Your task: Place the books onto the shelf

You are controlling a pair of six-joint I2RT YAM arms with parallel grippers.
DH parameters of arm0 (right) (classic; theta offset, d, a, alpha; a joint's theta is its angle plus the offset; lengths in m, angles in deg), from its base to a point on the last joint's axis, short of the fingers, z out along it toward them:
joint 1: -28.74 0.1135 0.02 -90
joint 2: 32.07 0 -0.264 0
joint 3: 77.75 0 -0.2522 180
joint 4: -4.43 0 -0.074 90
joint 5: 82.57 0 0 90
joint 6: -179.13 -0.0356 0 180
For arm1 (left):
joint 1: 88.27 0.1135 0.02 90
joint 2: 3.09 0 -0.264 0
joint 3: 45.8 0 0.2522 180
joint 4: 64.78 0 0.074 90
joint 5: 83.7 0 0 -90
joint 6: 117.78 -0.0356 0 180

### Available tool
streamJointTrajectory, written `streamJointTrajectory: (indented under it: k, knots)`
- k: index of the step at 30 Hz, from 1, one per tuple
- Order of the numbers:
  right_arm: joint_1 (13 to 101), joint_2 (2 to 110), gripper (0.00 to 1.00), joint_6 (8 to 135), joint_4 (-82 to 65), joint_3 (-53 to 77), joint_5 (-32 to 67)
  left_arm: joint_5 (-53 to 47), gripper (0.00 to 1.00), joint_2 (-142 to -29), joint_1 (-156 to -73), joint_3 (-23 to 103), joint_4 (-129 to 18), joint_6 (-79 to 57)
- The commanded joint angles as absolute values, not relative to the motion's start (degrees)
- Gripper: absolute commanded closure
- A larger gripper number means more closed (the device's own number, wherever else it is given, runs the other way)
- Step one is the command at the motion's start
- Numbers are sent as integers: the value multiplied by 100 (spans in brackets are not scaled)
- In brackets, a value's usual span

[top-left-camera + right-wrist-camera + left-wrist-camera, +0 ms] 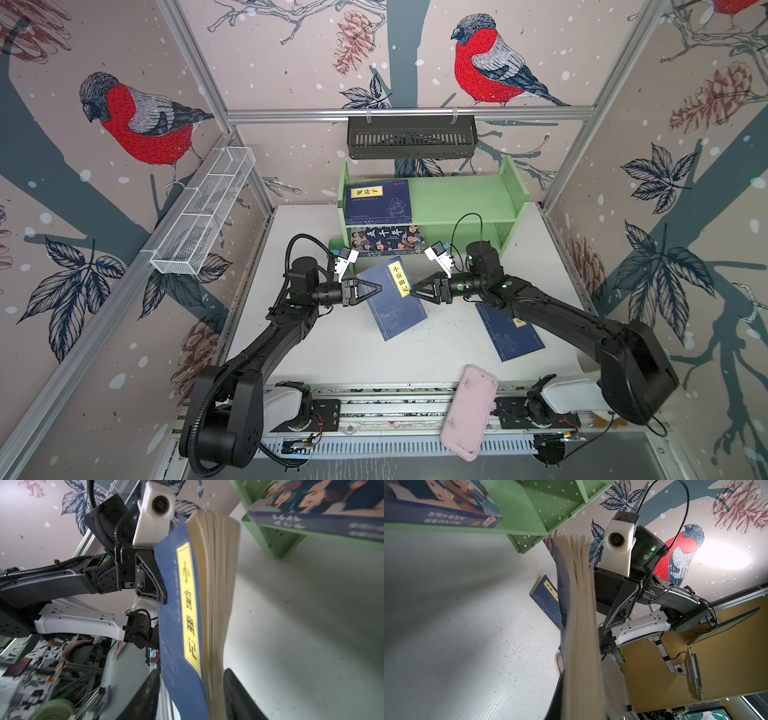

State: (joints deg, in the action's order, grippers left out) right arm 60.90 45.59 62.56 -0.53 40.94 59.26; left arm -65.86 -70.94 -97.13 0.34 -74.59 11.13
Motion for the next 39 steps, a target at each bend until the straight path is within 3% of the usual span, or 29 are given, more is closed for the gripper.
streamJointTrajectory:
  k: [1,6,12,20,23,27,39]
  knots:
    - [5742,4210,47,5860,524,4288,5622,-6661,100,-7035,-9698,346,-7352,715]
    - [5341,3750,44,5744,466,4188,5639,-6379,100,-7092,-9689,1533,-5218,-810]
    - [5230,3185,38,5221,1251,4497,5460,-6335,100,-7145,-9689,2641,-4671,-1256]
    - [5368,2759,29,4059,2981,5189,5137,-5898,100,-7377,-9654,3044,-7408,1380]
    - [5725,2796,21,3860,3448,5325,4890,-5697,100,-7525,-9592,2925,-9105,2844]
    - [6199,3129,20,3970,3506,5121,4713,-5235,100,-7658,-9565,2554,-11113,4462]
    - [6632,4321,21,3323,5185,4804,4509,-5148,100,-7551,-9565,2084,-11344,4604]
